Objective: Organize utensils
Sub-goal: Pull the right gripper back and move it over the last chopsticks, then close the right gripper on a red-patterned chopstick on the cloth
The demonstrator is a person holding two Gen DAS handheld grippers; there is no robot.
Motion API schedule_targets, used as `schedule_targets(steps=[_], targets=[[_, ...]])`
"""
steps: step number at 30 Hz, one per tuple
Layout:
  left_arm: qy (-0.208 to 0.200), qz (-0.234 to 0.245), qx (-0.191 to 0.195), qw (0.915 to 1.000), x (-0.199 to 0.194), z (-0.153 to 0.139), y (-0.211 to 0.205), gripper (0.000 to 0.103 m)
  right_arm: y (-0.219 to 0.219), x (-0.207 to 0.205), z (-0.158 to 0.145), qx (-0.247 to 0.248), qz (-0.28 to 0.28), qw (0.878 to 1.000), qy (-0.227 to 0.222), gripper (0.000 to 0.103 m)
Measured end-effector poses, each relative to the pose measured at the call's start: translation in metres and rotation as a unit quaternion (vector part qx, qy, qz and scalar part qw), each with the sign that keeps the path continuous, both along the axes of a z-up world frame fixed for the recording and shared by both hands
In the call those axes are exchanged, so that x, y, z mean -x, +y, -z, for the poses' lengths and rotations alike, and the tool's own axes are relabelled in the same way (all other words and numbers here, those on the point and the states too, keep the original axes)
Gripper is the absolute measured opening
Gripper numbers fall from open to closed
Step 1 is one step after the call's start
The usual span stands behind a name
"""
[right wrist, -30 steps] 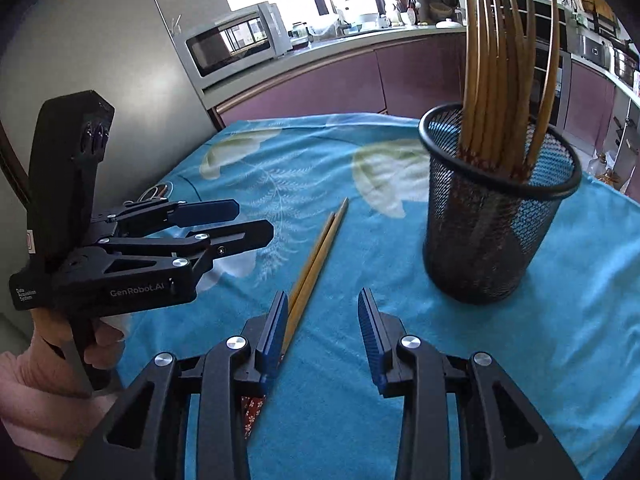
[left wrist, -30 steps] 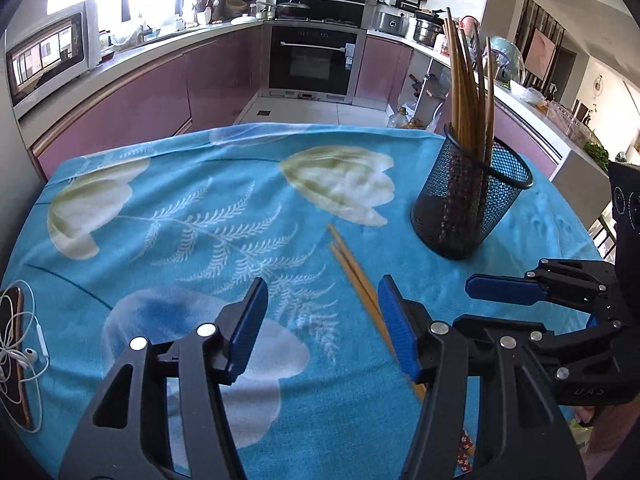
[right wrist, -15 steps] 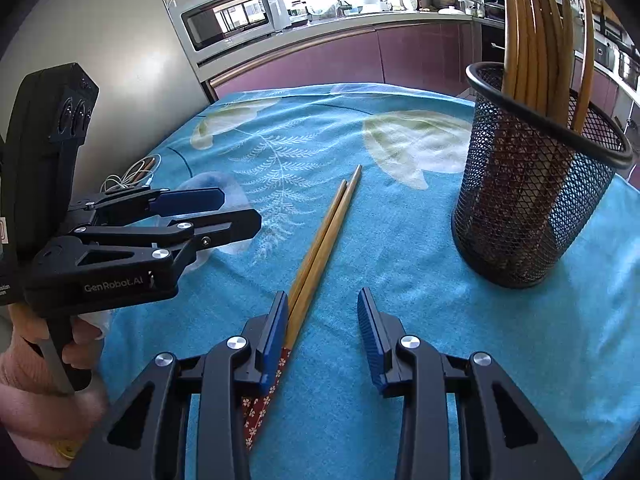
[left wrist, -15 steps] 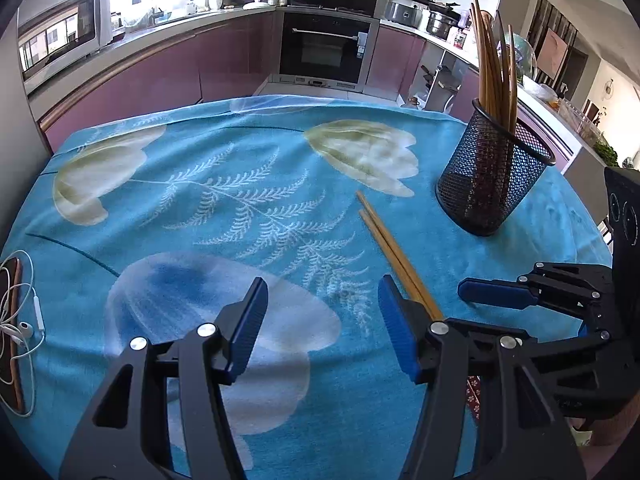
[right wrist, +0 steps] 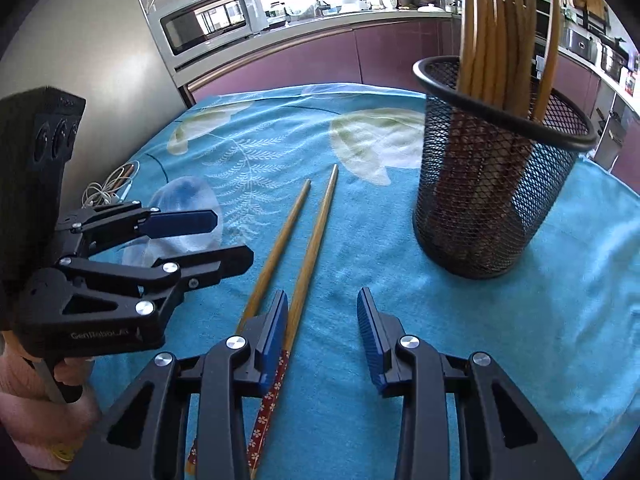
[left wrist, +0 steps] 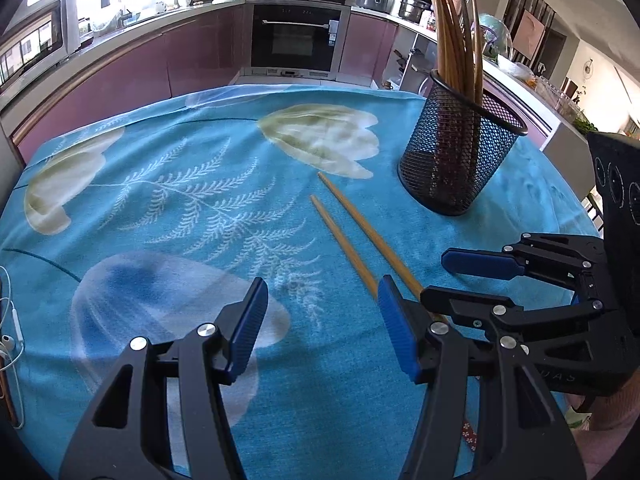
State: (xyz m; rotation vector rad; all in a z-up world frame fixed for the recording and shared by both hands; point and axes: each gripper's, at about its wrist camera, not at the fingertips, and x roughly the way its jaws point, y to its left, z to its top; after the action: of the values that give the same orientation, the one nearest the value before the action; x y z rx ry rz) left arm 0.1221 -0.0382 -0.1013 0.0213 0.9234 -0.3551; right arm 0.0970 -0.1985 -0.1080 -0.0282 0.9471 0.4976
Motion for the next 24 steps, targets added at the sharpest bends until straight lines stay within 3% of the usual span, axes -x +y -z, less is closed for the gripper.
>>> schedule_targets(steps=[9, 24], targets=[[0.009, 0.027, -0.018, 0.9994, -0.002, 0.008, -0.019, 0.052, -0.007, -0.004, 0.000, -0.001, 0.005, 1.000, 0.001, 0.033], [0.003, 0.024, -0.040, 0.9989, -0.003, 0.009, -0.027, 0.031, 0.003, -0.019, 0.001, 0.022, 0.001, 1.000, -0.013, 0.033]])
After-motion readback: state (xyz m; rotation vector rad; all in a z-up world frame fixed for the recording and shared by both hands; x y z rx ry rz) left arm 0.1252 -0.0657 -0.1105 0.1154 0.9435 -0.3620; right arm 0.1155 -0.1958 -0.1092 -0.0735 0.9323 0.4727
